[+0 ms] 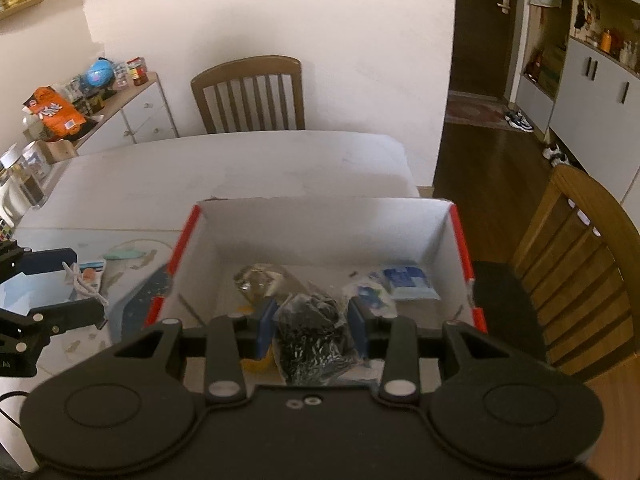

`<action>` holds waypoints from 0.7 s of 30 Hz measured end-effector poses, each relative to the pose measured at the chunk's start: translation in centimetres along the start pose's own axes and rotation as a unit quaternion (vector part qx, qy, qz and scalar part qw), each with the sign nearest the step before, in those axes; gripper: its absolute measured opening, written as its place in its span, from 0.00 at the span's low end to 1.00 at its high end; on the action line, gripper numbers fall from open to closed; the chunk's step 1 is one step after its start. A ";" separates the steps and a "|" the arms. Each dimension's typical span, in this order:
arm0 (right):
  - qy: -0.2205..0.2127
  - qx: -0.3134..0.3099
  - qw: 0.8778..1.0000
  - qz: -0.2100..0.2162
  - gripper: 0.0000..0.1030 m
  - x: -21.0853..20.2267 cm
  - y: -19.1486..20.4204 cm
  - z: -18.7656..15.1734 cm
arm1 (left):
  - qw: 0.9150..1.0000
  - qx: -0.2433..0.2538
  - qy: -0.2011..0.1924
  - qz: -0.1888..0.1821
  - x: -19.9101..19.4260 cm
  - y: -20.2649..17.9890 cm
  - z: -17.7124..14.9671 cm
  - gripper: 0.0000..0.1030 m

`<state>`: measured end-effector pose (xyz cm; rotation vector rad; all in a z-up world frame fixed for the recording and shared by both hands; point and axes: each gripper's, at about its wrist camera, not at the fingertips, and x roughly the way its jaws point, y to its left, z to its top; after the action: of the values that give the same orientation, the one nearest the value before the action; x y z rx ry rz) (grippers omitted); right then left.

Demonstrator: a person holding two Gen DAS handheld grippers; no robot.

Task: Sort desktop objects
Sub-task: 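Carry the seaweed bag over the red shoebox with the right gripper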

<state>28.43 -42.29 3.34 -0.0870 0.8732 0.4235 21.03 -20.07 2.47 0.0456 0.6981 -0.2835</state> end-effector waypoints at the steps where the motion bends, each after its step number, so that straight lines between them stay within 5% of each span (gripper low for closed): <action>1: 0.002 0.002 1.000 0.000 0.37 0.1 -0.3 -0.1 | 1.000 0.005 0.004 -0.005 0.5 -0.5 0.2 0.74; 21: 0.027 0.012 1.000 0.010 0.37 4.0 -3.4 0.3 | 0.996 0.065 0.046 -0.032 8.8 -4.7 1.8 0.74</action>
<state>32.23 -44.06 0.16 -0.0681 0.9335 0.4308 27.29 -26.98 -1.49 0.1608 0.7727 -0.3898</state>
